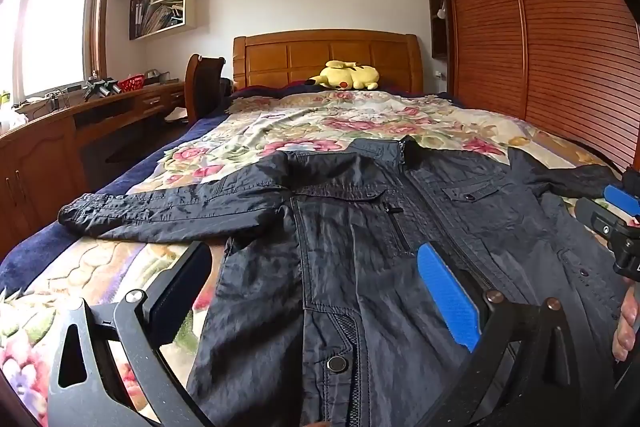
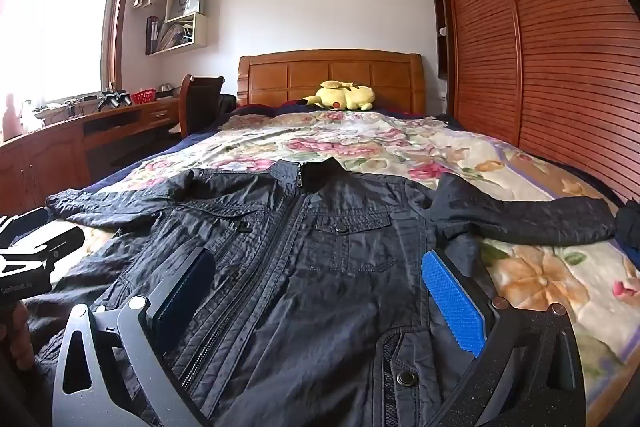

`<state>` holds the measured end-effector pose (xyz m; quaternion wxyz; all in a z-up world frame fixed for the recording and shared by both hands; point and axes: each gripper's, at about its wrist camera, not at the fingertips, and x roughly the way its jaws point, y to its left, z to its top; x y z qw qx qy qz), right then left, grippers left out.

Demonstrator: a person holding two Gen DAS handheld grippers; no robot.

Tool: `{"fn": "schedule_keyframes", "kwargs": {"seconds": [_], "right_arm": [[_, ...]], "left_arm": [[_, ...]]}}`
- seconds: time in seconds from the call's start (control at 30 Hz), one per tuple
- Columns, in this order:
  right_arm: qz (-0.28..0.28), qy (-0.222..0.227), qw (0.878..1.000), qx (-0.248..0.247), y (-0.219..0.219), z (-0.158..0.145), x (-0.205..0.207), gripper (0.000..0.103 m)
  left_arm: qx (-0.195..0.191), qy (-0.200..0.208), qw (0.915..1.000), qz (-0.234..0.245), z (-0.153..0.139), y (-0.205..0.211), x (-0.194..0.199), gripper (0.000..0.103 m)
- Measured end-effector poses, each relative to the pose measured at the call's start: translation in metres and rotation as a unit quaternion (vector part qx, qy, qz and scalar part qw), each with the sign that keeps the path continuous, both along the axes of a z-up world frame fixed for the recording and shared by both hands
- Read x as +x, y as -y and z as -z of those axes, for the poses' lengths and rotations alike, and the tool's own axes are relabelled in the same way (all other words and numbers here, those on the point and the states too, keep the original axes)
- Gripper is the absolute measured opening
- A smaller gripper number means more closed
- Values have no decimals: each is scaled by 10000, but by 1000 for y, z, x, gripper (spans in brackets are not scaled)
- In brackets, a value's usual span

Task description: Fold large clothes

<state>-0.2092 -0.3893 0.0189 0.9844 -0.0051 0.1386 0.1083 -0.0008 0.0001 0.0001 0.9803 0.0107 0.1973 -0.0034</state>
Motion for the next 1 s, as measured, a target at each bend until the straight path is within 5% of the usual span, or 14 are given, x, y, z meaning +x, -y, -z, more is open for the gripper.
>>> {"fn": "schedule_keyframes", "kwargs": {"seconds": [1.0], "right_arm": [[-3,12,10000,16,1,1,0,103]], "left_arm": [[41,53,10000,15,-7,5,-6,103]]}}
